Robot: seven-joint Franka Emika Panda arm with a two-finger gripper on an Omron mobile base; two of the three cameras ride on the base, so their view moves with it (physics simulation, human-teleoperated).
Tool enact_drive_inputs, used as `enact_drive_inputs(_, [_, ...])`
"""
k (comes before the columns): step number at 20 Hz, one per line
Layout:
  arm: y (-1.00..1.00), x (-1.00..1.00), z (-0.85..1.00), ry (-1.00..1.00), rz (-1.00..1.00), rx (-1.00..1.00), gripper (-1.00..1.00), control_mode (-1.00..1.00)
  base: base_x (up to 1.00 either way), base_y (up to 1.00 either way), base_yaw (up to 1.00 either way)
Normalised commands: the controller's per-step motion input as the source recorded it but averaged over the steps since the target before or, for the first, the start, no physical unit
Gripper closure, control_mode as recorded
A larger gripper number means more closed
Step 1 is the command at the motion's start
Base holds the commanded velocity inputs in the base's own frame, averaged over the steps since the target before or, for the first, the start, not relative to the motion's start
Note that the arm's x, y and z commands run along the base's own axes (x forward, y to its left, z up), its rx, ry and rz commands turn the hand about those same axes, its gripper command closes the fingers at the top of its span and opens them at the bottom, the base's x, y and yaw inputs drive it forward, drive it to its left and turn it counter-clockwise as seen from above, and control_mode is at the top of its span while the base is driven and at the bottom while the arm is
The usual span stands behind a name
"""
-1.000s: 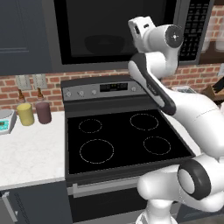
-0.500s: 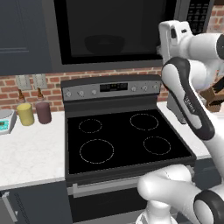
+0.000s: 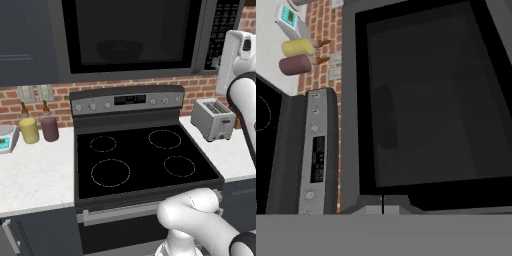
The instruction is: Open the microwave, place the bowl with waffle inside the microwave, then close the microwave door and turn it on.
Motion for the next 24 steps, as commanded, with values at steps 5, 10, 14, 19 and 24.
enact_drive_inputs(5, [-0.57, 0.00, -0.03, 0.00, 0.00, 0.17, 1.00, -1.00, 0.00, 0.00, 0.00])
enact_drive_inputs(10, [-0.16, 0.01, -0.23, 0.00, 0.00, 0.02, 1.00, -1.00, 0.00, 0.00, 0.00])
enact_drive_inputs(14, [0.00, 0.16, -0.25, 0.00, 0.02, 0.00, 1.00, -1.00, 0.00, 0.00, 0.00])
enact_drive_inputs(19, [-0.08, 0.29, -0.13, 0.00, 0.01, 0.00, 1.00, -1.00, 0.00, 0.00, 0.00])
enact_drive_inputs(24, [-0.19, 0.32, -0.04, 0.00, 0.00, 0.00, 1.00, -1.00, 0.00, 0.00, 0.00])
